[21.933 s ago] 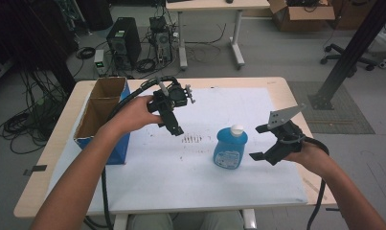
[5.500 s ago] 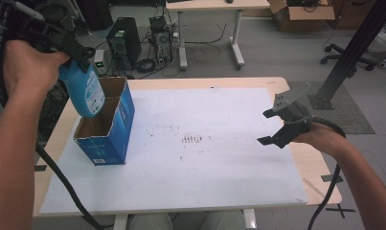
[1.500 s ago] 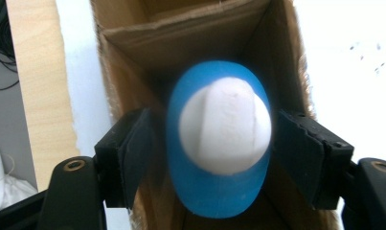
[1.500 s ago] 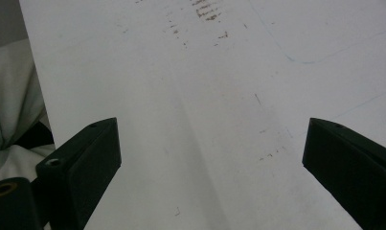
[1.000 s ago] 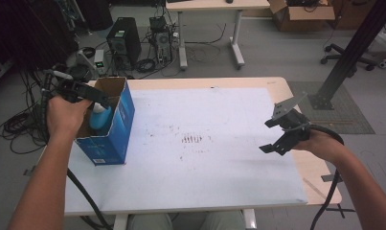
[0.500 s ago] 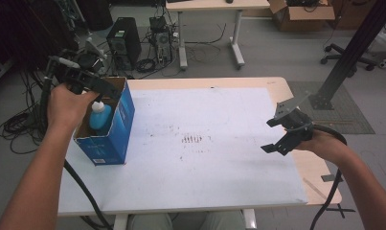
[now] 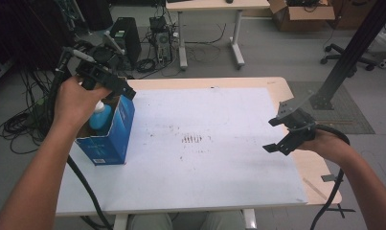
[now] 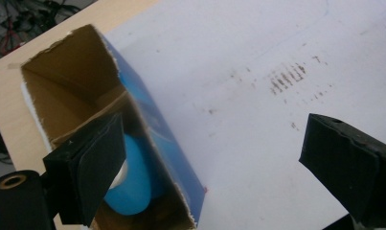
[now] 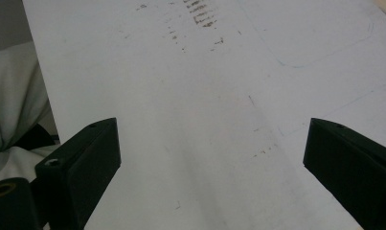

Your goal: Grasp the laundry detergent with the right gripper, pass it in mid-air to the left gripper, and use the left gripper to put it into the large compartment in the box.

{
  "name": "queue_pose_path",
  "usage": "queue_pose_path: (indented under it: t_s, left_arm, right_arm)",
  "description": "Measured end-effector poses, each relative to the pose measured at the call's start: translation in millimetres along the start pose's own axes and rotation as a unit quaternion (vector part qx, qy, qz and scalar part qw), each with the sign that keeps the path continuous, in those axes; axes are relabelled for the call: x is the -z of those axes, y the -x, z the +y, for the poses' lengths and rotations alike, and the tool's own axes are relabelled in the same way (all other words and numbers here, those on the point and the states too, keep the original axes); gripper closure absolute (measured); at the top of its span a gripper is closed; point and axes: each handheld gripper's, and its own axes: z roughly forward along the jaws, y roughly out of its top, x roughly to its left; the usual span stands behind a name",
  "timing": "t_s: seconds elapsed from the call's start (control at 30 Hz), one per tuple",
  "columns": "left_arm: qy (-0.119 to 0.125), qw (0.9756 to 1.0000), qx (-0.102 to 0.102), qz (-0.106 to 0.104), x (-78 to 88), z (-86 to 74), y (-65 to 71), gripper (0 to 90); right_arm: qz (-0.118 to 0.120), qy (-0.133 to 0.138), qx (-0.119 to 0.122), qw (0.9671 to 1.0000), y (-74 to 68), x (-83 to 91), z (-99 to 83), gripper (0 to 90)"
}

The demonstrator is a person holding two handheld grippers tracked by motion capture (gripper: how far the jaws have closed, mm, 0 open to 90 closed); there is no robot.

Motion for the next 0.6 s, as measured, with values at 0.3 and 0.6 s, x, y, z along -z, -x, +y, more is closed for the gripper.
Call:
queue_pose_path:
  t_s: [0.3, 0.6]
  left_arm:
    - [-0.005, 0.999, -0.039, -0.019, -2.8, 5.5, 14.9, 7.4]
    - [-0.011, 0.9964, -0.078, -0.032, -6.9, 12.7, 31.2, 7.3]
  right_arm:
    - [-0.001, -0.001, -0.002, 1.0, -0.2, 2.7, 0.6, 5.0]
    - [-0.002, -0.003, -0.002, 1.0, -1.6, 5.2, 2.8, 5.0]
